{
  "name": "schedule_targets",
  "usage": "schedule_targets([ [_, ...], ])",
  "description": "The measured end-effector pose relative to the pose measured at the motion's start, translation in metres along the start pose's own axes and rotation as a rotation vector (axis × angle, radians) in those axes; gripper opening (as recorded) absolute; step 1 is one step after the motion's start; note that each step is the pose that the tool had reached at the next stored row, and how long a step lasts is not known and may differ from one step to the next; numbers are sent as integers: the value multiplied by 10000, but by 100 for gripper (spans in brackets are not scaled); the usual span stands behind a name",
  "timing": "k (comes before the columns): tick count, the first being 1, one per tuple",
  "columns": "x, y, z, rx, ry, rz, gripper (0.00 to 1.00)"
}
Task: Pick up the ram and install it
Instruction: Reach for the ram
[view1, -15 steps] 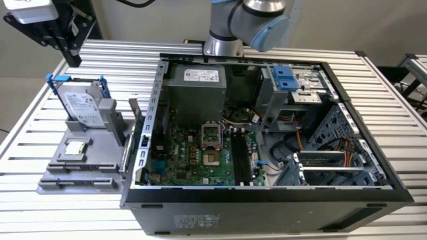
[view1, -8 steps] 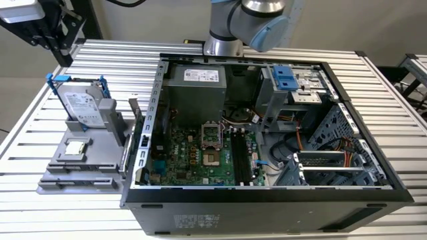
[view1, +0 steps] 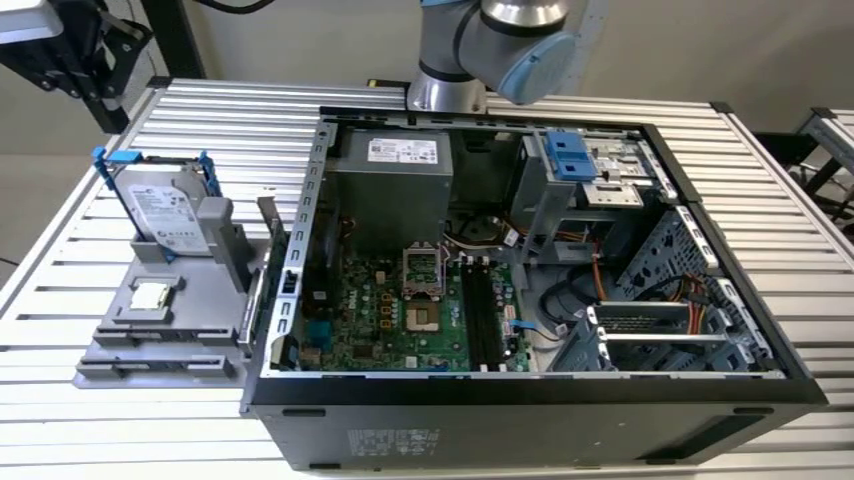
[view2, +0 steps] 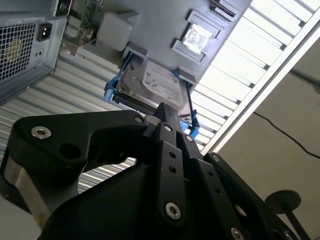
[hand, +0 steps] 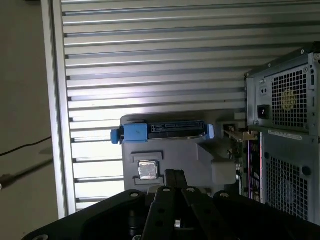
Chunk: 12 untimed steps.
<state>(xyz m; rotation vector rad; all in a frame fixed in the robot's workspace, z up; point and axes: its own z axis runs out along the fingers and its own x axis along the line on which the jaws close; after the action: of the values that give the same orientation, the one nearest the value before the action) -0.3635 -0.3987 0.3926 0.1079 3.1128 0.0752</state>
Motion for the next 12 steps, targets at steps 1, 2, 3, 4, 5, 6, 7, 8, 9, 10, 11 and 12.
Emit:
schedule_targets([
  [1,9,-1,-1,1,1,-1,0],
  [2,14,-1,-1,0,0,-2,0],
  [3,14,-1,-1,0,0,-3,0],
  [4,15,-1,-1,0,0,-5,0],
  [5,15,-1,-1,0,0,-5,0],
  [6,16,-1,-1,1,1,-4,0],
  [7,17,-1,-1,0,0,-3,0],
  [8,17,-4,-1,0,1,-3,0],
  [9,17,-11,-1,-1,0,-2,0],
  [10,16,-22,-2,0,0,-2,0],
  [11,14,-40,-2,0,0,-3,0],
  [12,13,-56,-3,0,0,-3,0],
])
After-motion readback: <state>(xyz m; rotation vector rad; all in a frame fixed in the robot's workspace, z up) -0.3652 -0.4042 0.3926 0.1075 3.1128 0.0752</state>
